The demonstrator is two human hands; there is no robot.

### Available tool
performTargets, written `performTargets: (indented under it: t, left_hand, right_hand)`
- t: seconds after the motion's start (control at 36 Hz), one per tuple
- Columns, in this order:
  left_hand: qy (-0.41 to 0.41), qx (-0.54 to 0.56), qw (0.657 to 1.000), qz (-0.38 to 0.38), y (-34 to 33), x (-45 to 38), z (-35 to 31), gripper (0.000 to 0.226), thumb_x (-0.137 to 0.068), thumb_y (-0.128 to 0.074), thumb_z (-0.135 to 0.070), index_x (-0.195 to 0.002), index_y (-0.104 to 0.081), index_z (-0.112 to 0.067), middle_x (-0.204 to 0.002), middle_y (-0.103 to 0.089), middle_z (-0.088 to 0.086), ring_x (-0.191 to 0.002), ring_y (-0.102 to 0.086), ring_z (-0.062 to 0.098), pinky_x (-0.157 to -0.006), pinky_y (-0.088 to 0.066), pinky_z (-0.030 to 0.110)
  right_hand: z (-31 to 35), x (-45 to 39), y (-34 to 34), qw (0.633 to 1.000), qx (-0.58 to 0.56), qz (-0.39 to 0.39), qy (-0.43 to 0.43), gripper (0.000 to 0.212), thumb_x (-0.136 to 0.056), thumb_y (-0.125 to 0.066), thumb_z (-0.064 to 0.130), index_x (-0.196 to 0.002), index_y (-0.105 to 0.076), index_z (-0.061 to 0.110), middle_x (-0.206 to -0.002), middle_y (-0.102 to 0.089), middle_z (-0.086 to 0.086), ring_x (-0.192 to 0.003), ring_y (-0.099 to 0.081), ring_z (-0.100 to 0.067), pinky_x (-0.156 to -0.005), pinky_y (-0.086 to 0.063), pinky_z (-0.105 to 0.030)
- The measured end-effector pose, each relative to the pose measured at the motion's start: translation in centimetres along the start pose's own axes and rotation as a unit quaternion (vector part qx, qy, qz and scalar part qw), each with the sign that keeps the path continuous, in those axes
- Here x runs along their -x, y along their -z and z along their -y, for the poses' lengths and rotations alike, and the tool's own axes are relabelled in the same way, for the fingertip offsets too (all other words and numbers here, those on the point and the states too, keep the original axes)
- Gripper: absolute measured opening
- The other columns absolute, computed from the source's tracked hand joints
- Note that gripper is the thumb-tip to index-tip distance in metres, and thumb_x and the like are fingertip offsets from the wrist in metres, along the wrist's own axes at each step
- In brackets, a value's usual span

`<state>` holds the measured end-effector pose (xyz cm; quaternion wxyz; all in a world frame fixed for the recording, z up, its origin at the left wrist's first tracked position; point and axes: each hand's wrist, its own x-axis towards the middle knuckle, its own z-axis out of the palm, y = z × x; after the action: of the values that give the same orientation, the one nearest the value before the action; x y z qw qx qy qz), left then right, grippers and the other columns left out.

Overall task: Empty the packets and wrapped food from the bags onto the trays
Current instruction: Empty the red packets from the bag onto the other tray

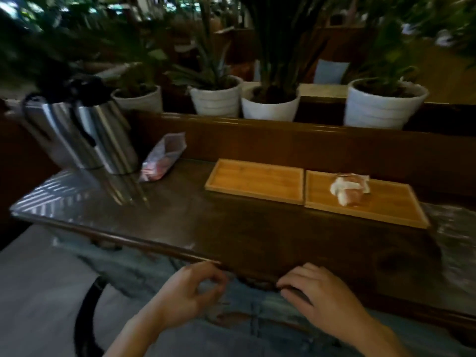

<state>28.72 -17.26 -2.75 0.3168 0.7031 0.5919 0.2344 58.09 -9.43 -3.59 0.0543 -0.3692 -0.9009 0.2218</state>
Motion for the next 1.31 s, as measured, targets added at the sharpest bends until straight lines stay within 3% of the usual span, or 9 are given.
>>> performTargets:
  t: [0.06, 0.22, 0.36, 0.53, 0.69, 0.81, 1.03, 1.14, 1.31]
  left_hand:
    - [0.018, -0.031, 0.999, 0.006, 1.7, 1.7, 1.6, 0.009, -0.091, -0.064, -0.032, -0.096, -0.070, -0.027, -0.097, -0.069, -0.012, -0.093, -0.063, -0.002, -0.083, -0.052, 0.030]
    - [0.108, -0.110, 0.984, 0.091, 7.1, 5.8, 6.4, 0.024, -0.089, -0.052, -0.056, -0.108, -0.062, -0.045, -0.109, -0.062, -0.025, -0.098, -0.060, -0.002, -0.086, -0.049, 0.025]
    - [0.131, -0.179, 0.971, 0.087, 10.8, 7.4, 9.6, 0.028, -0.088, -0.048, -0.055, -0.111, -0.061, -0.044, -0.115, -0.061, -0.025, -0.104, -0.058, 0.001, -0.090, -0.049, 0.027]
    - [0.137, -0.215, 0.965, 0.053, 14.7, 6.9, 12.5, 0.038, -0.080, -0.042, -0.062, -0.109, -0.060, -0.045, -0.113, -0.061, -0.022, -0.100, -0.060, 0.005, -0.088, -0.052, 0.034]
    - [0.146, -0.207, 0.967, 0.014, 18.2, 3.7, 15.3, 0.026, -0.085, -0.050, -0.053, -0.105, -0.063, -0.042, -0.107, -0.061, -0.020, -0.096, -0.059, 0.003, -0.086, -0.053, 0.033]
    - [0.137, -0.232, 0.963, -0.017, 19.7, 0.7, 17.2, 0.030, -0.085, -0.043, -0.062, -0.107, -0.057, -0.049, -0.105, -0.052, -0.026, -0.099, -0.049, -0.003, -0.092, -0.044, 0.031]
    - [0.179, -0.261, 0.948, -0.044, 21.6, -5.3, 20.6, 0.057, -0.079, -0.038, -0.073, -0.129, -0.049, -0.049, -0.137, -0.051, -0.015, -0.127, -0.045, 0.012, -0.103, -0.036, 0.042]
    - [0.200, -0.256, 0.943, -0.073, 22.1, -7.9, 22.4, 0.053, -0.084, -0.049, -0.066, -0.133, -0.047, -0.047, -0.139, -0.049, -0.011, -0.130, -0.044, 0.015, -0.107, -0.037, 0.045]
    - [0.233, -0.228, 0.930, -0.172, 22.1, -11.0, 24.0, 0.053, -0.082, -0.055, -0.065, -0.129, -0.052, -0.042, -0.140, -0.050, -0.006, -0.131, -0.042, 0.020, -0.105, -0.039, 0.049]
  right_hand:
    - [2.1, -2.0, -0.6, 0.999, 0.012, 0.026, 0.021, 0.031, -0.098, -0.042, 0.052, -0.123, -0.059, 0.043, -0.119, -0.056, 0.029, -0.109, -0.044, 0.007, -0.090, -0.039, -0.018]
    - [7.0, -7.8, -1.3, 0.991, 0.029, 0.124, 0.052, 0.035, -0.097, -0.043, 0.057, -0.126, -0.055, 0.044, -0.125, -0.056, 0.026, -0.113, -0.049, 0.002, -0.094, -0.044, -0.026]
    - [9.8, -11.9, -0.9, 0.989, 0.053, 0.125, 0.056, 0.031, -0.097, -0.046, 0.051, -0.125, -0.057, 0.042, -0.122, -0.059, 0.021, -0.111, -0.053, 0.001, -0.092, -0.047, -0.027]
    - [11.4, -17.2, 0.1, 0.989, 0.093, 0.101, 0.048, 0.030, -0.097, -0.049, 0.048, -0.123, -0.060, 0.039, -0.120, -0.062, 0.016, -0.108, -0.057, -0.002, -0.090, -0.050, -0.030]
    - [11.6, -22.6, 1.5, 0.993, 0.093, 0.066, 0.032, 0.029, -0.097, -0.051, 0.047, -0.122, -0.061, 0.040, -0.119, -0.062, 0.018, -0.105, -0.056, 0.001, -0.089, -0.048, -0.024]
    - [11.2, -26.0, 2.0, 0.996, 0.085, 0.023, 0.027, 0.029, -0.097, -0.051, 0.046, -0.124, -0.059, 0.039, -0.125, -0.061, 0.016, -0.110, -0.054, 0.000, -0.090, -0.045, -0.021]
    - [10.6, -31.7, 3.6, 0.992, 0.079, -0.093, 0.009, 0.035, -0.094, -0.056, 0.046, -0.128, -0.054, 0.040, -0.136, -0.054, 0.014, -0.110, -0.053, -0.002, -0.100, -0.040, -0.027]
    - [9.6, -34.2, 4.3, 0.987, 0.077, -0.139, 0.025, 0.039, -0.093, -0.054, 0.049, -0.130, -0.053, 0.037, -0.139, -0.053, 0.012, -0.129, -0.044, -0.009, -0.107, -0.037, -0.033]
    - [9.1, -37.3, 4.2, 0.981, 0.057, -0.179, 0.050, 0.052, -0.088, -0.059, 0.052, -0.135, -0.049, 0.034, -0.142, -0.049, 0.010, -0.133, -0.040, -0.012, -0.105, -0.035, -0.034]
